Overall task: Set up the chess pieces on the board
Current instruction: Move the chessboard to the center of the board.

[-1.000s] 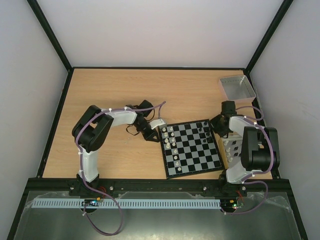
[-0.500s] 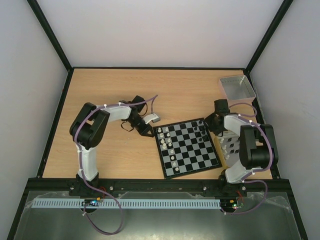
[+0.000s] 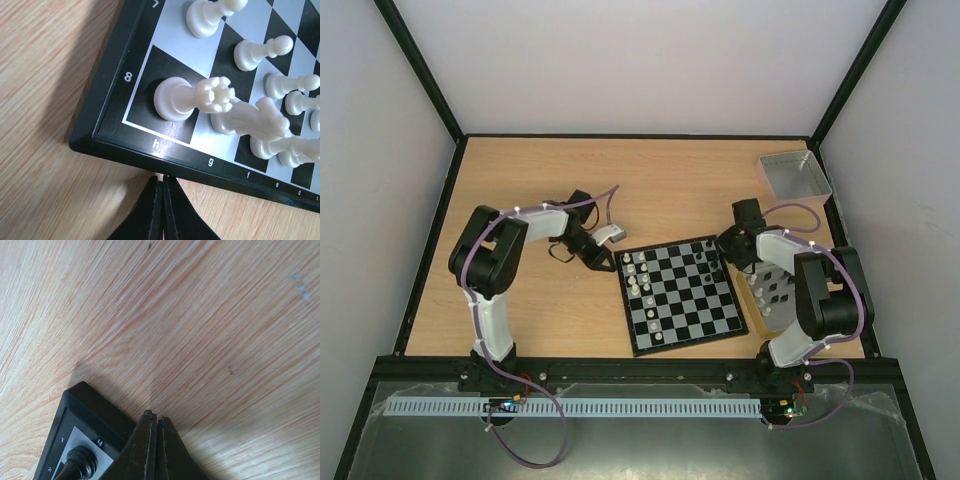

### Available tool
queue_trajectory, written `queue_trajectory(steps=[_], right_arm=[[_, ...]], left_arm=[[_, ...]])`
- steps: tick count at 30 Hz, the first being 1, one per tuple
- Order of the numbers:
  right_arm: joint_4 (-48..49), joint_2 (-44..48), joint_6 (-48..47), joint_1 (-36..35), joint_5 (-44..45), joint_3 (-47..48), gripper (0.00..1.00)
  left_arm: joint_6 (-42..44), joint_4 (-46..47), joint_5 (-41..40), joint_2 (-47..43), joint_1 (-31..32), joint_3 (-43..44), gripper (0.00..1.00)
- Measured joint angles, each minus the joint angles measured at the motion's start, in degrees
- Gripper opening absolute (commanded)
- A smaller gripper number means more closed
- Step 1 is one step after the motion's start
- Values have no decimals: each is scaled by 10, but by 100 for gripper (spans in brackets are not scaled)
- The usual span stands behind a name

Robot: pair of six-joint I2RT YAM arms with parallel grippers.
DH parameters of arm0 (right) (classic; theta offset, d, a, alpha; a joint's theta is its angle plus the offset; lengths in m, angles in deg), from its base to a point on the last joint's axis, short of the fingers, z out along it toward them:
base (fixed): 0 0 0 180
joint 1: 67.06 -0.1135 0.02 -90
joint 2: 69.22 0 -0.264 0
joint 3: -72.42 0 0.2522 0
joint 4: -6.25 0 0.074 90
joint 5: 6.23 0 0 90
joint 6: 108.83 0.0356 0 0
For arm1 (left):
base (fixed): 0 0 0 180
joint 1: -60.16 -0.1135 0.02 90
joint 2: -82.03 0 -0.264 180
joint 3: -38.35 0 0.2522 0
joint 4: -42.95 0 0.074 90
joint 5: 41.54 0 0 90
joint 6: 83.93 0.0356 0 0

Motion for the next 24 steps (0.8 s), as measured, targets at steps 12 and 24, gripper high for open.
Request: queue_trajectory(steps=[12, 24], right_arm=[[25, -5, 38, -49, 16, 0, 2], [37, -37, 70, -102, 28, 27, 2]], left_arm=[[16, -20, -1, -1, -45, 0, 2], [34, -40, -14, -3, -101, 4, 3]])
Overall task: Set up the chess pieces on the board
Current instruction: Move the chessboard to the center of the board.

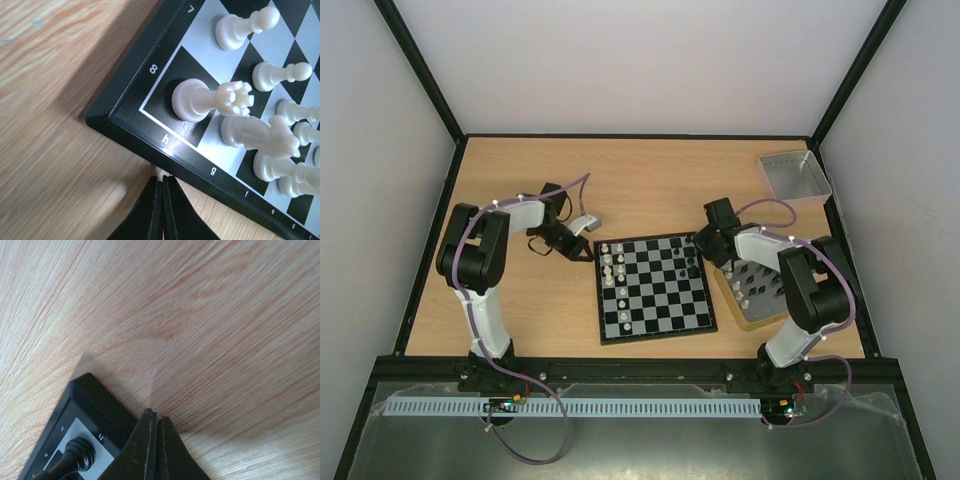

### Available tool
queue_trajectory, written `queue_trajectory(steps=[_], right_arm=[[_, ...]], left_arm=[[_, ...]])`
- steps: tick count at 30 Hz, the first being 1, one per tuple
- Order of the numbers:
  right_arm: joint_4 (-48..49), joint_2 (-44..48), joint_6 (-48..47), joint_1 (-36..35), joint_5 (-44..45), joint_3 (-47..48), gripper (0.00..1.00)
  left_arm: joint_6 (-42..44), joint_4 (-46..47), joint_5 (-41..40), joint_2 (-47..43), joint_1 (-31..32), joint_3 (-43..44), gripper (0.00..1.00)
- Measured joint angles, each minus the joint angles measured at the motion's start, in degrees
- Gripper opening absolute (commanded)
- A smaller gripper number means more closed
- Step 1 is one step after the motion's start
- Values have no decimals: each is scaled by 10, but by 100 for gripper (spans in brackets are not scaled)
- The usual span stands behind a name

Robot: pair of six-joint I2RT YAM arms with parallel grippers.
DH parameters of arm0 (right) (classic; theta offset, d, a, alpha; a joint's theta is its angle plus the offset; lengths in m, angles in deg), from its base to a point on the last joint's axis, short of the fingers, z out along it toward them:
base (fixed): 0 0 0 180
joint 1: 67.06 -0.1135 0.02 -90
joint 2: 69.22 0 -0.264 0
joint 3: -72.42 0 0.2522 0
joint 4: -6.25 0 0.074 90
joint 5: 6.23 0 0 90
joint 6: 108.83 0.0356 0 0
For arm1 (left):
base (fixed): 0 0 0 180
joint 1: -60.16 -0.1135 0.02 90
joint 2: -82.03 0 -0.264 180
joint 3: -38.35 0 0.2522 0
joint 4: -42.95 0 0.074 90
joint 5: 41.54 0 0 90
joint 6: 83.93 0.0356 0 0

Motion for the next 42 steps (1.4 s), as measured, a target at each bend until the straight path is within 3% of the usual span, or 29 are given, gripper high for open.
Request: queue_trajectory(steps=[24, 42], right_arm=[[2, -55, 38, -90, 7, 61, 2], [-44, -56, 10, -91, -3, 87, 2]], left_arm=[[19, -3, -73, 15, -86, 54, 3], [24, 56, -59, -33, -100, -24, 2]])
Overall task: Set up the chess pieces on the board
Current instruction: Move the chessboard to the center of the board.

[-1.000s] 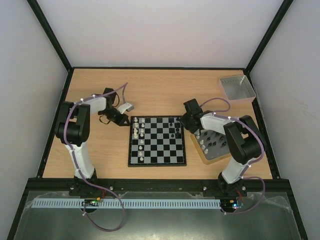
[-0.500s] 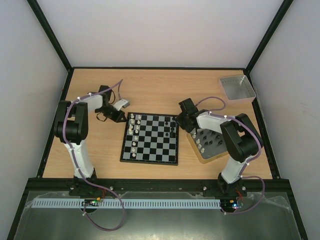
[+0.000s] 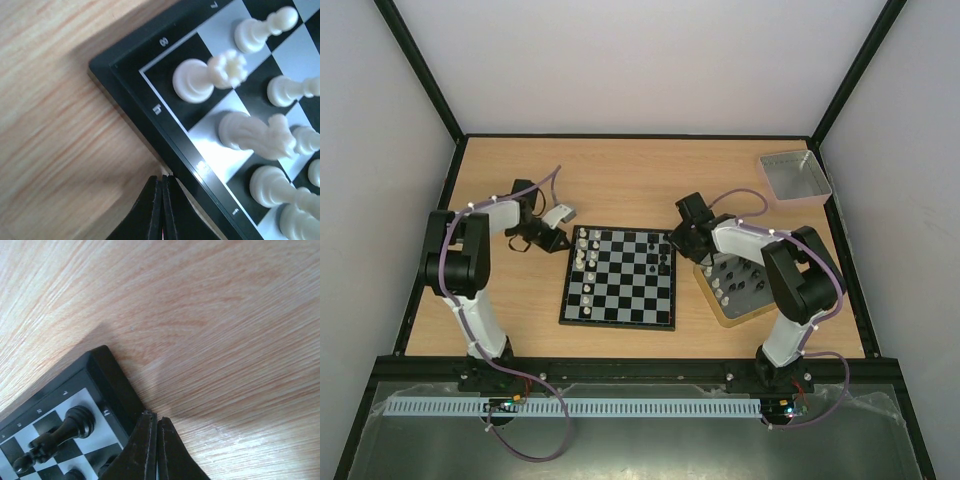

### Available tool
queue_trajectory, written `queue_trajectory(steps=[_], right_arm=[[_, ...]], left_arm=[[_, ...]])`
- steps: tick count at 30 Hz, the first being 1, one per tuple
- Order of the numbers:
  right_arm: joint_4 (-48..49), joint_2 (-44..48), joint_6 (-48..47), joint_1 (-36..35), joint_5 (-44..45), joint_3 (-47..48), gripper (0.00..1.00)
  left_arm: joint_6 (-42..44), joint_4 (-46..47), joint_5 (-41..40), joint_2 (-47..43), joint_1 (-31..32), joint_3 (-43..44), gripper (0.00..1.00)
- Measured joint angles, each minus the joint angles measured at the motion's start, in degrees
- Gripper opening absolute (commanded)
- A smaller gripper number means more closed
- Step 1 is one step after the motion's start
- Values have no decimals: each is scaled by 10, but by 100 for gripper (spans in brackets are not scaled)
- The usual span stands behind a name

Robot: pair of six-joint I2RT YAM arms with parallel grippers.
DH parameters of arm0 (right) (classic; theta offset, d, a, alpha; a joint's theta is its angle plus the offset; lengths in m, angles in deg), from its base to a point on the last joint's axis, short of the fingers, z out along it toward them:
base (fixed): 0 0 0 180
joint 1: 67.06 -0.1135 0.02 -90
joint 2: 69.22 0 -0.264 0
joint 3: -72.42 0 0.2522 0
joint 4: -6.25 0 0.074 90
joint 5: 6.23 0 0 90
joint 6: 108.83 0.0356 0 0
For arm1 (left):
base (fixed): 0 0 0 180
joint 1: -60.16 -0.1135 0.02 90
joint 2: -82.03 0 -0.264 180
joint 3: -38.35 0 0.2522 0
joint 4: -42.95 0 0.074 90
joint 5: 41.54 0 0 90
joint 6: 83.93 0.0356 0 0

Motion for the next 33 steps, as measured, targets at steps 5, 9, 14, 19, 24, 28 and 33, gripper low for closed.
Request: queue_trajectory(steps=[5, 9, 14, 19, 24, 28, 33], right_arm=[[-13, 7, -16, 1, -4, 20, 2], [-17, 26, -24, 1, -4, 27, 2], [-30, 41, -33, 1, 5, 30, 2], [-48, 48, -44, 6, 19, 30, 2], [-74, 68, -57, 17, 46, 35, 4], [-91, 92, -69, 27, 67, 59, 12], [-101, 134, -84, 43, 83, 71, 16]], left_arm=[[1, 4, 4, -23, -2, -33, 2], [1, 3, 6, -38, -2, -53, 2], [1, 0, 6, -57, -2, -77, 2], [3, 2, 7, -72, -6, -97, 2], [9, -2, 7, -92, -9, -120, 2], [18, -18, 1, -108, -9, -135, 2], [30, -43, -9, -129, -9, -151, 2]])
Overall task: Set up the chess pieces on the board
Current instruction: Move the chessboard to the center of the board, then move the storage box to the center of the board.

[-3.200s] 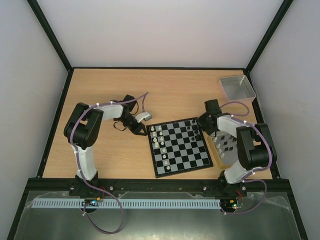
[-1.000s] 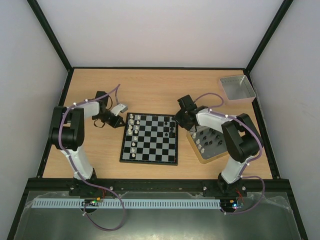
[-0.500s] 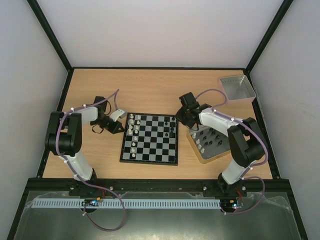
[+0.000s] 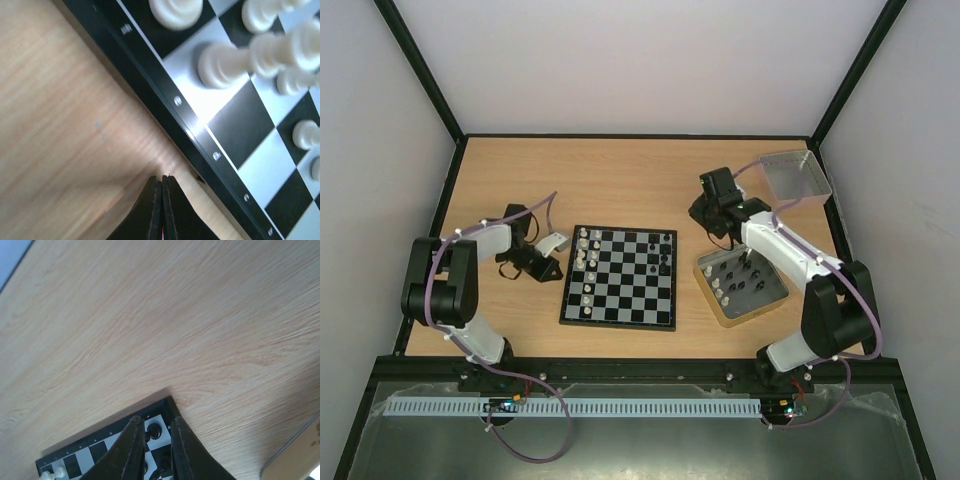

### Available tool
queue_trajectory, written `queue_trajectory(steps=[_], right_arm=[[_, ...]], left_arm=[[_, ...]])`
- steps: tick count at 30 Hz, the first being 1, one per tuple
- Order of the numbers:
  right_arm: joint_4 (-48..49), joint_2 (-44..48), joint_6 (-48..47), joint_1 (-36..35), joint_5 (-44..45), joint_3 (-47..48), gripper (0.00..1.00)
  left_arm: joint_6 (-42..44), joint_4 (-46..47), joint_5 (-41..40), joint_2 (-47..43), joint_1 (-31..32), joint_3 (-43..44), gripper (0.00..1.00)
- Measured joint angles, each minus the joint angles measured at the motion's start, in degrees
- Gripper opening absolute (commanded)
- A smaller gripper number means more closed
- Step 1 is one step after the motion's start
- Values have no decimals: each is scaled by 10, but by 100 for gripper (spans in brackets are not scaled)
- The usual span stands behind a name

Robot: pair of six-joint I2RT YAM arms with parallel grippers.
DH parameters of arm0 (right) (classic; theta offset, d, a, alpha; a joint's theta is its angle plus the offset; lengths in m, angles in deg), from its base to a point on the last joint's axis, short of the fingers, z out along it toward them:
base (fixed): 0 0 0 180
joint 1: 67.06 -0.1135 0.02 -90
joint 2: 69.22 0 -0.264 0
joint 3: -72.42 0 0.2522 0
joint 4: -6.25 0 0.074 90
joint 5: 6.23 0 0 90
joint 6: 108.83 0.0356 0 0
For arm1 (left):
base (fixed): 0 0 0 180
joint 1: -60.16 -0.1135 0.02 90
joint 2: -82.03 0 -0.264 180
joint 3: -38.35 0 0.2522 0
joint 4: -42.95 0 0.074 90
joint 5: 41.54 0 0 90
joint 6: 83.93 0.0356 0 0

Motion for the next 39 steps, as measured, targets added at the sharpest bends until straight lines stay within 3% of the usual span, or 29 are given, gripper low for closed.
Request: queue_trajectory(steps=[18, 32, 39], right_arm=[[-9, 106, -6, 38, 5, -130, 9], [-17, 160, -7, 62, 6, -165, 2], [-29, 201, -8, 68, -4, -202, 2]], left_arm=[[68, -95, -27, -34, 17, -29, 2], [71, -102, -37, -38, 78, -31, 2], [67, -89, -59, -66, 73, -50, 4]])
